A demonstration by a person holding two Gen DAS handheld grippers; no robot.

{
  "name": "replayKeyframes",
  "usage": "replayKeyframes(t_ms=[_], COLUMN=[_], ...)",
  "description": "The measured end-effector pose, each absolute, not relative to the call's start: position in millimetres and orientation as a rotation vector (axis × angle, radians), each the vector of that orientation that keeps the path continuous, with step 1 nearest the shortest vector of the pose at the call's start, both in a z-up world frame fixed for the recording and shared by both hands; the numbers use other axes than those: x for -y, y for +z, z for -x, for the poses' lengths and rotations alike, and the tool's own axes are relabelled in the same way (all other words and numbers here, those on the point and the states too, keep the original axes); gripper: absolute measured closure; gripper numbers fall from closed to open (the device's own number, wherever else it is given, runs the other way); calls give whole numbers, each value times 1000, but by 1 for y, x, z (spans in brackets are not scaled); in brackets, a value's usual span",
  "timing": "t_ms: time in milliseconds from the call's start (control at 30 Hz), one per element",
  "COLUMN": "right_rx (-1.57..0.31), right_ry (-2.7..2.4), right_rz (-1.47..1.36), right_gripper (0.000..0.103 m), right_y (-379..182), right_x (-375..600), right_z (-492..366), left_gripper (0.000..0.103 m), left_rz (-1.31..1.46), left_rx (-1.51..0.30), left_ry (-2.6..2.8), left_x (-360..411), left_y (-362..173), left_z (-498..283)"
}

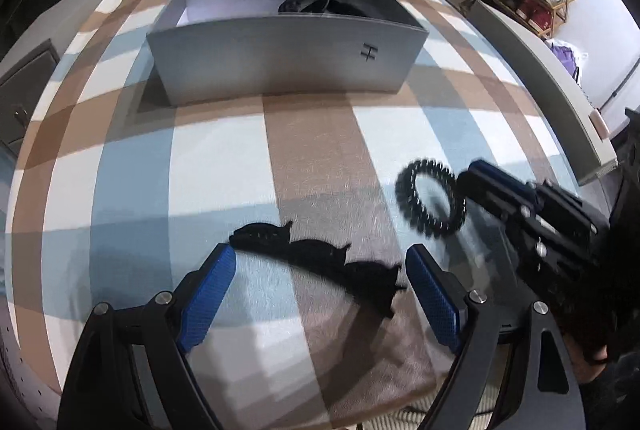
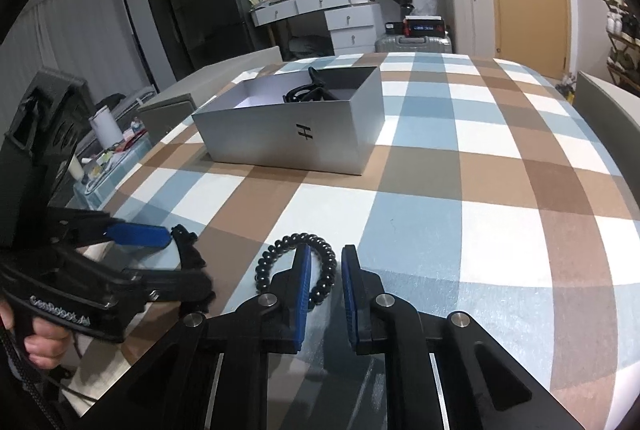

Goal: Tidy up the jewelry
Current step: 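Grasp black comb headband with left tool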

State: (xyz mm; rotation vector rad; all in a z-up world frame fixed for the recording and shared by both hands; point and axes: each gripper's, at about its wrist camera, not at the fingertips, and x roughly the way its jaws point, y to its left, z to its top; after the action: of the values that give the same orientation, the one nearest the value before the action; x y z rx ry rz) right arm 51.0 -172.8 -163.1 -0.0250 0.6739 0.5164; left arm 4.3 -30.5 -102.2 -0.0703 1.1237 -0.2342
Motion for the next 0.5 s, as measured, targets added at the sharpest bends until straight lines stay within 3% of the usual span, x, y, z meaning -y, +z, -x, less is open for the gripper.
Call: replayKeyframes(t_ms=[167,233,400,500], right_rx=[-693,-701,-705,-701], right_ry=[530,529,485,480], right_rz=[74,108,212,248], right_gripper=[86,86,88,94], right_y=[-165,-167,-171,-171], right_x=[166,160,148,143], right_z=[-53,-52,-52,-50], left_gripper=[21,36,60,84], left_rz=[45,-4,-16,-15], left_rx=[-1139,-1133,-1134,-1138], left_ry=[-224,-210,-223,-231], left_x=[33,35,23,16], left_y=[-105,-104,-100,-99], left_z=[-10,-9,-7,-9])
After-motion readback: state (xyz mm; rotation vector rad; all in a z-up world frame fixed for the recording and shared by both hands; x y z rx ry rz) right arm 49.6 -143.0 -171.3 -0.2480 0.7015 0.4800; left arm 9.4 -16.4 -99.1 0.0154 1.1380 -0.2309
